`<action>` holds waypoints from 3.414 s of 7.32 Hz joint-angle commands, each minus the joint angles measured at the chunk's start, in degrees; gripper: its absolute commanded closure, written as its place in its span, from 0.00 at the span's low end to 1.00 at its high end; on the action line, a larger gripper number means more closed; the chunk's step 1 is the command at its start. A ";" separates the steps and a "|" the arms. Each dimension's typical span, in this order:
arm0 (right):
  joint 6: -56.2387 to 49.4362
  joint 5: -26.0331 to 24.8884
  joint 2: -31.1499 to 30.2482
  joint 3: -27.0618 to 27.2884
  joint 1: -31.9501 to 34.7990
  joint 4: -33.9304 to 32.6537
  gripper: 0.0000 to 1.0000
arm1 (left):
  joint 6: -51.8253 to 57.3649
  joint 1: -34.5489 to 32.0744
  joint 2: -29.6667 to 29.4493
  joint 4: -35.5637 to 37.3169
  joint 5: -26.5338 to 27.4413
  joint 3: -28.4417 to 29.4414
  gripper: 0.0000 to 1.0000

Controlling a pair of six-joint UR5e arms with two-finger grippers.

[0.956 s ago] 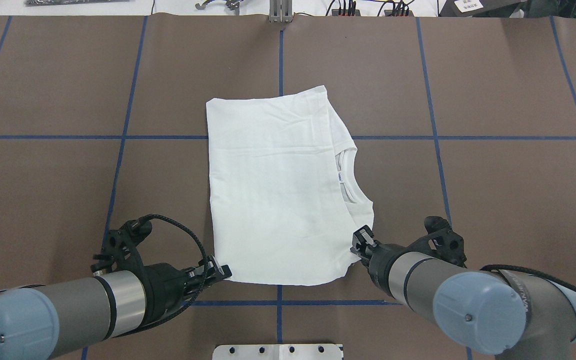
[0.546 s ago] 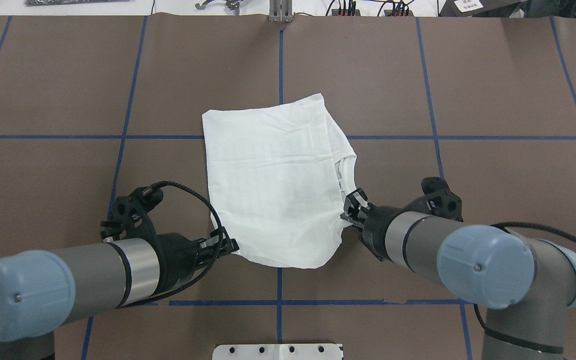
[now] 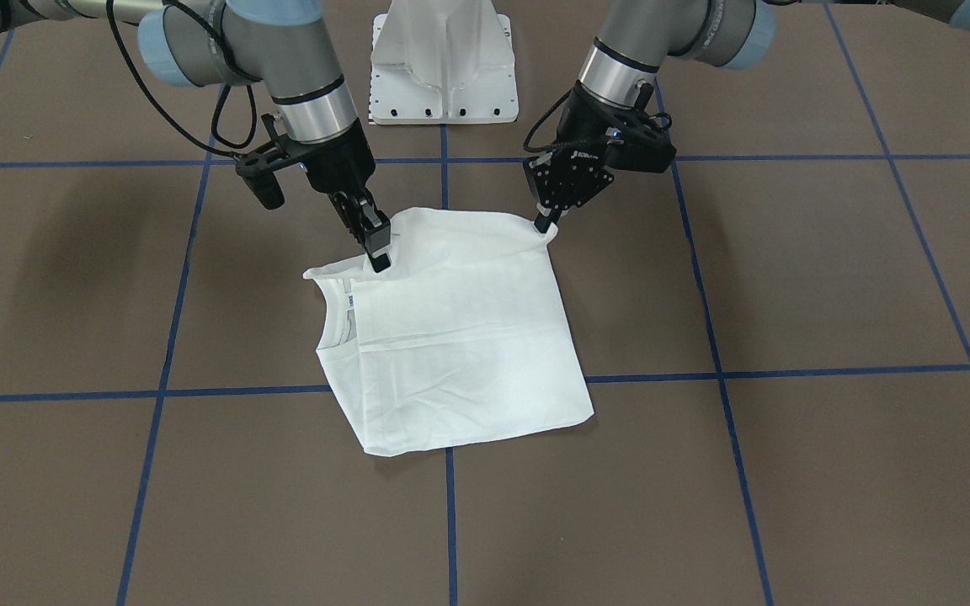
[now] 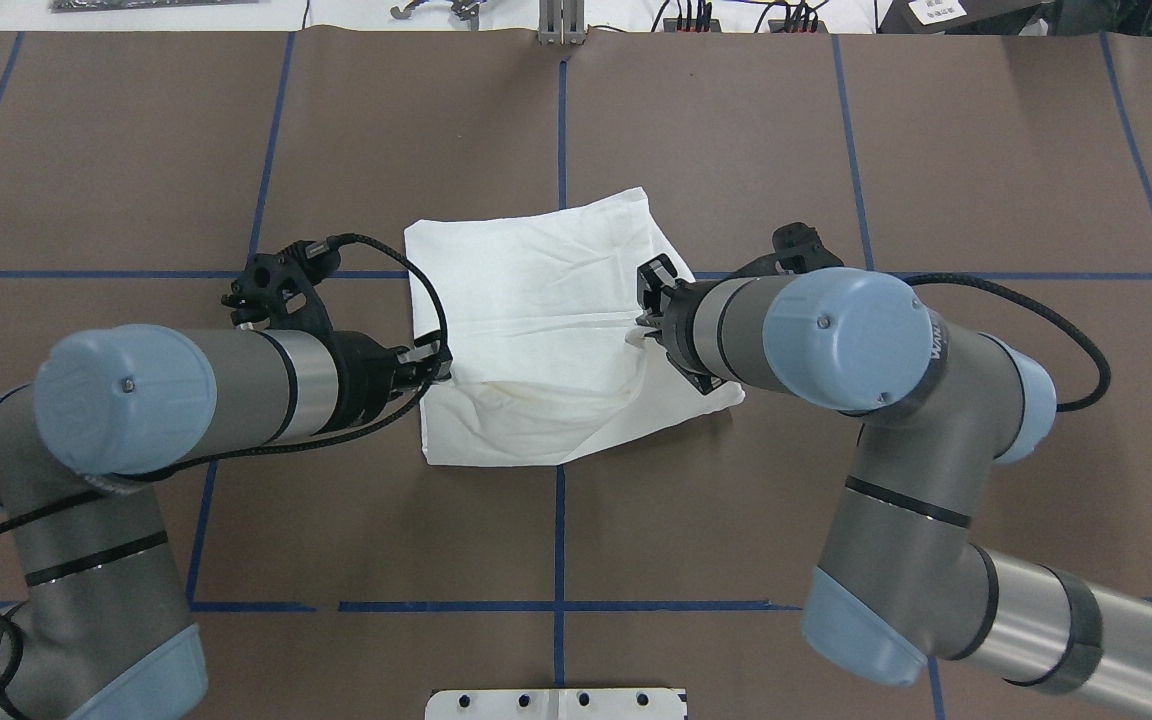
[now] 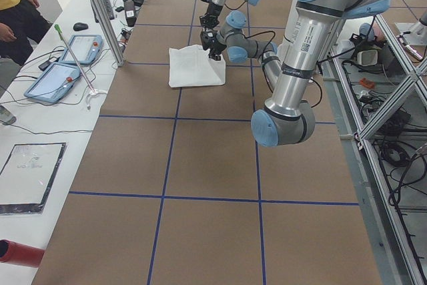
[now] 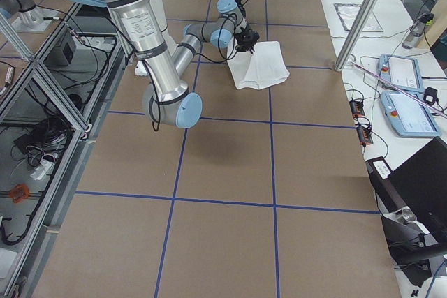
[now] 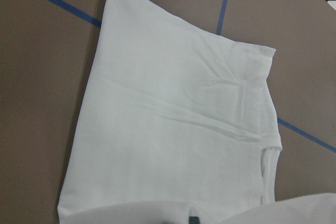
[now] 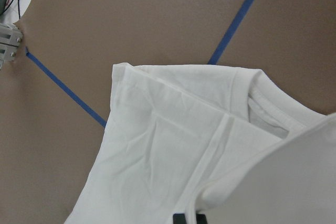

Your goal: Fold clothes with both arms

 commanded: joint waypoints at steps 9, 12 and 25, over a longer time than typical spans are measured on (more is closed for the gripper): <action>-23.03 14.32 13.89 -34.85 16.51 18.41 0.00 | 17.35 -19.28 -14.88 -21.50 -3.04 41.53 0.00; -36.57 18.14 9.25 -34.61 21.73 18.41 0.00 | 22.79 -20.08 -12.44 -21.86 -7.24 39.18 0.00; -114.02 51.02 -23.82 -27.57 56.81 13.16 0.00 | 78.18 -50.83 23.61 -13.16 -36.45 10.17 0.00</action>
